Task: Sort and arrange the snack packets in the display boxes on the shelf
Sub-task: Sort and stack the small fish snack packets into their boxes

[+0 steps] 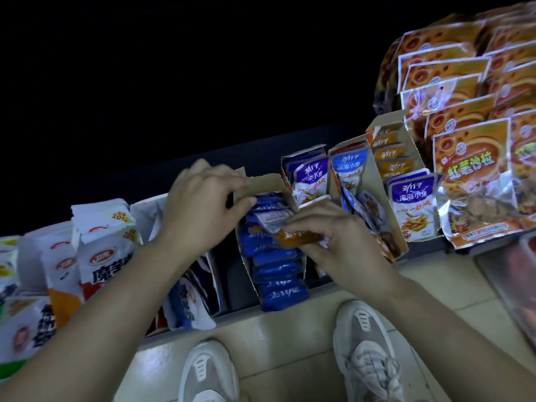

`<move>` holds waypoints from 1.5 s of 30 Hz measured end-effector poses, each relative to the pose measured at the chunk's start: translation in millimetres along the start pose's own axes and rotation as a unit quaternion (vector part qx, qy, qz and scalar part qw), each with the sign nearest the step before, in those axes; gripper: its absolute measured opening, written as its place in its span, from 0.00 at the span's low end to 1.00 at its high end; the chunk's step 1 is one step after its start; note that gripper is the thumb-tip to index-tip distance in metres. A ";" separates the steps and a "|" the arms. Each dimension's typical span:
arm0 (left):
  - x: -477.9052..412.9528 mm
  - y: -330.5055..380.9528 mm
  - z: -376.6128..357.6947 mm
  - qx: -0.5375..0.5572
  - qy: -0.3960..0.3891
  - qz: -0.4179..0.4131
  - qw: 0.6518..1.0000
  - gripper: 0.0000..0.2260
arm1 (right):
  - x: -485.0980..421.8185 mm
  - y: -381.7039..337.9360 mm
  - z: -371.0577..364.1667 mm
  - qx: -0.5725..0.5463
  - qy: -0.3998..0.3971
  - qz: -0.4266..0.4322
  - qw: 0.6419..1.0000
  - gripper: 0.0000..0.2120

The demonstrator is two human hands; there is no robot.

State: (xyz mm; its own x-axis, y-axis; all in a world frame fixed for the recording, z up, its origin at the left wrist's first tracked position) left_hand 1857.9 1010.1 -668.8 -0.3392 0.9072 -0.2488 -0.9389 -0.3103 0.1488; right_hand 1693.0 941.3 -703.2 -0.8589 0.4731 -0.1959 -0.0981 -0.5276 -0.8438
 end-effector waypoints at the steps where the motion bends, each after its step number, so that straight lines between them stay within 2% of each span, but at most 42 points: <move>1: -2.5 4.0 -3.3 -0.026 -0.002 -0.018 1.000 0.09 | 1.5 0.5 -0.8 0.000 0.001 0.001 1.000 0.17; 3: -5.2 10.9 -4.2 -0.061 0.008 -0.038 0.997 0.04 | 3.6 0.3 -1.1 0.001 0.006 0.006 1.000 0.17; 5: -5.4 5.6 -2.2 -0.031 0.016 0.001 0.999 0.03 | 5.4 0.3 -1.2 0.000 0.011 0.008 1.000 0.18; 8: -2.3 -19.3 -2.8 0.165 0.011 0.115 0.980 0.01 | 7.3 3.5 -1.2 0.001 0.019 -0.003 1.000 0.19; 11: -2.0 -25.7 9.7 0.284 0.050 0.154 0.945 0.03 | 10.1 4.6 -2.4 -0.013 0.019 -0.008 1.000 0.19; 14: -0.7 -21.6 32.8 0.307 0.121 0.152 0.932 0.02 | 13.0 5.4 -1.6 -0.019 0.023 -0.013 0.999 0.18; 18: -1.0 -1.0 69.3 0.305 0.212 0.089 0.924 0.04 | 16.4 4.4 1.3 -0.026 0.033 -0.014 0.999 0.18; 20: -5.6 7.1 78.4 0.324 0.231 0.066 0.915 0.05 | 17.4 3.1 4.0 -0.034 0.042 -0.012 0.998 0.17; 23: -12.5 13.7 71.7 0.353 0.227 0.066 0.905 0.05 | 19.1 -1.1 11.5 -0.054 0.068 -0.003 0.996 0.15; 26: -15.7 20.2 51.8 0.347 0.202 0.063 0.914 0.04 | 27.0 -3.9 36.6 -0.098 0.154 -0.010 0.983 0.11; 32: -19.4 23.7 41.8 0.347 0.204 0.053 0.914 0.04 | 52.4 6.5 105.6 -0.208 0.385 -0.060 0.897 0.08; 35: -22.4 30.1 35.8 0.357 0.190 0.058 0.913 0.03 | 64.3 16.4 129.4 -0.166 0.457 -0.070 0.871 0.09; 38: -27.2 35.9 19.2 0.318 0.153 0.076 0.933 0.01 | 76.8 29.5 158.2 -0.111 0.523 -0.076 0.842 0.11; 41: -31.2 45.1 2.8 0.282 0.112 0.086 0.949 0.02 | 80.0 43.1 182.6 -0.097 0.551 -0.085 0.825 0.11; 45: -37.6 40.1 -5.3 0.245 0.100 0.118 0.957 0.02 | 64.7 55.7 195.4 -0.038 0.508 -0.120 0.852 0.10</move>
State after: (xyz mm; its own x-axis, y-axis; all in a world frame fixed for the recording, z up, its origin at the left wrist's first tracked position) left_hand 1832.7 962.0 -658.5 -0.5886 0.7403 -0.3249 -0.7123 -0.2848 0.6415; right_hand 1533.8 804.7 -665.3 0.0642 0.9482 -0.3112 -0.1438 -0.2997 -0.9431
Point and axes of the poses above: each hand's wrist, its own x-axis away from the middle knuckle, its own z-axis out of the back of the hand, y = z × x, the point moved 10 cm from there along -x, towards the middle knuckle, and after that the axes turned 10 degrees about -x, right-handed, at the moved point
